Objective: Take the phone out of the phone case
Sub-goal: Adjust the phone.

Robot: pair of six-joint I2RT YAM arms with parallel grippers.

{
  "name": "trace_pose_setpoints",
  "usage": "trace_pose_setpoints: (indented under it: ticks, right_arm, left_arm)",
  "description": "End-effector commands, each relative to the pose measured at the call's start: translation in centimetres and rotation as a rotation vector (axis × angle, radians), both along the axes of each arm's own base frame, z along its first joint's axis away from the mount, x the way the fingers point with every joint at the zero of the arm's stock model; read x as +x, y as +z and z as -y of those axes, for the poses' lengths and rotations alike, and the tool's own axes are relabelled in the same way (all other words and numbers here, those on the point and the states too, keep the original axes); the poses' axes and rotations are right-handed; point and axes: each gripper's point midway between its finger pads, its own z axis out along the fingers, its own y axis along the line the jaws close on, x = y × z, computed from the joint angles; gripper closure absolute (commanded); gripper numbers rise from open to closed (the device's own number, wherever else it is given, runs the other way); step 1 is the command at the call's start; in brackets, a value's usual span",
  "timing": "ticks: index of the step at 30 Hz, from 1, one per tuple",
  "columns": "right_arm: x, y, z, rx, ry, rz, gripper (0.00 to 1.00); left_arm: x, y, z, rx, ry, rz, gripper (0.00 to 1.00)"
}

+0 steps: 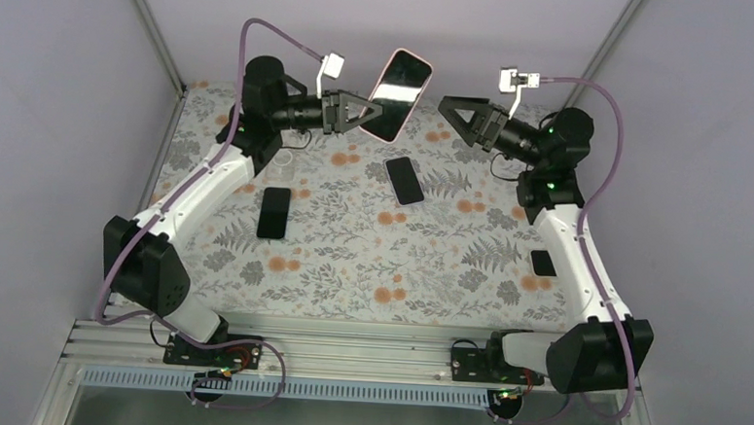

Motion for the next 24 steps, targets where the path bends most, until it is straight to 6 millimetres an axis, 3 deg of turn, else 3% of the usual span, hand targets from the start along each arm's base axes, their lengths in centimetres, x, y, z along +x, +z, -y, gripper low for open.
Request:
trace_pose_setpoints:
  ticks: [1, 11, 16, 24]
  right_arm:
    - [-0.1, -0.2, -1.0, 0.085, 0.044, -0.066, 0.12]
    - [1.7, -2.4, -2.8, 0.086, 0.042, -0.162, 0.26]
    - [3.2, -3.7, -3.3, 0.096, 0.036, -0.217, 0.37]
    - [4.0, -3.6, -3.8, 0.126, 0.043, -0.22, 0.56]
  left_arm:
    - [-3.2, 4.1, -1.0, -0.184, -0.091, 0.042, 0.98]
    - [-3.5, 2.2, -0.2, -0.218, -0.098, 0.001, 0.98]
    - [-2.4, 0.6, 1.8, -0.196, -0.081, -0.023, 0.98]
    - [-1.3, 0.1, 2.9, -0.21, -0.06, -0.04, 0.98]
